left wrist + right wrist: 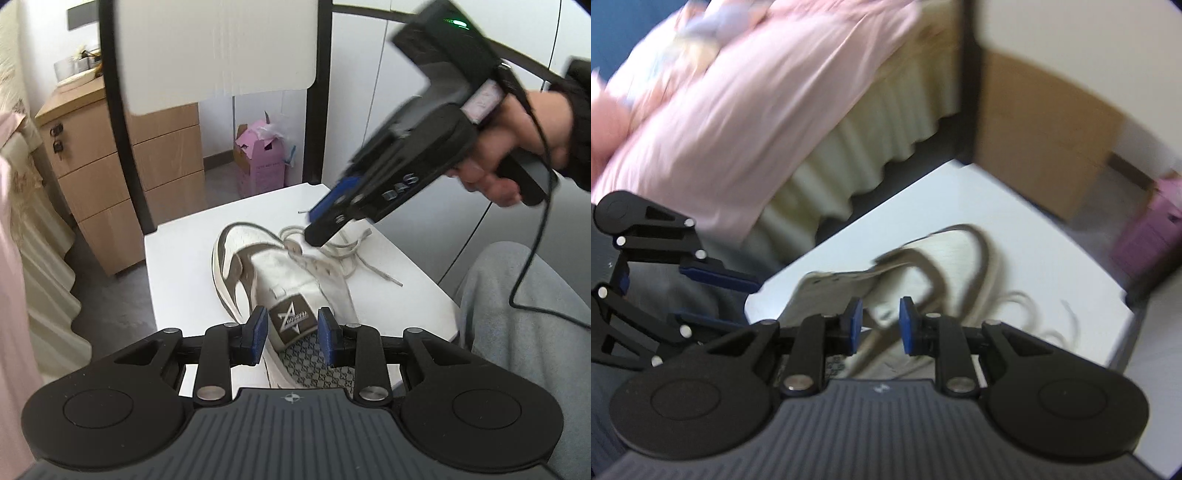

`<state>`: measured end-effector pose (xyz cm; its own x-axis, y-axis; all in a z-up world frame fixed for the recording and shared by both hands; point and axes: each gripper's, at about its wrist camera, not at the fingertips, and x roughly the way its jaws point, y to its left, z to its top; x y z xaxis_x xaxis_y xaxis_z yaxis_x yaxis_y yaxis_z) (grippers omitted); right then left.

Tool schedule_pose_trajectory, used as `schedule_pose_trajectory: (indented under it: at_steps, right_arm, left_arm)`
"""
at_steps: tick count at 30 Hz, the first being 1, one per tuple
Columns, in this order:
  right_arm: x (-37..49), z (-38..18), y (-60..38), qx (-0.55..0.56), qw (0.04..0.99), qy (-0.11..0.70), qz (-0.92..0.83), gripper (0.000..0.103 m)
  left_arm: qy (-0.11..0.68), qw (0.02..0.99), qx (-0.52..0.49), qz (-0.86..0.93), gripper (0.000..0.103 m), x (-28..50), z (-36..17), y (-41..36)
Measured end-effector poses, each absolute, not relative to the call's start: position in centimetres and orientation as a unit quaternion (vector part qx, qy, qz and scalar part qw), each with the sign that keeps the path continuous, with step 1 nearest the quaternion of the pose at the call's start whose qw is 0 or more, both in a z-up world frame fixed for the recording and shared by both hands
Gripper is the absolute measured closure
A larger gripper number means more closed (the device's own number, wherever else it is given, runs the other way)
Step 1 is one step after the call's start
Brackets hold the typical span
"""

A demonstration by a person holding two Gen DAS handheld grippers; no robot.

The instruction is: Lace up shoes with both hands

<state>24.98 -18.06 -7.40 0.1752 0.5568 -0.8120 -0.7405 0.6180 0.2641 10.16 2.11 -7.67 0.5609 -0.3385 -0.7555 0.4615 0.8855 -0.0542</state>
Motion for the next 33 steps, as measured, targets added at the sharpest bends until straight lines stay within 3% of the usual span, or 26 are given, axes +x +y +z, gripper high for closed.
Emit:
schedule_pose_trajectory:
  at_steps: [4, 10, 33]
  right_arm:
    - [24.2, -6.4, -20.9, -0.056, 0.790, 0.474, 0.385, 0.079]
    - [22.4, -5.2, -23.8, 0.000, 0.830, 0.434, 0.351, 0.078]
    - [16.9, -11.7, -22.5, 0.106, 0.898, 0.370, 0.214, 0.075]
  left_arm:
    - [0.399, 0.888, 0.089, -0.211, 0.070, 10.9, -5.5, 0.6]
    - [0.391, 0.893, 0.096, -0.201, 0.070, 10.0, -6.8, -1.3]
    - [0.361, 0.927, -0.008, -0.101, 0.068, 10.4, -12.4, 1.5]
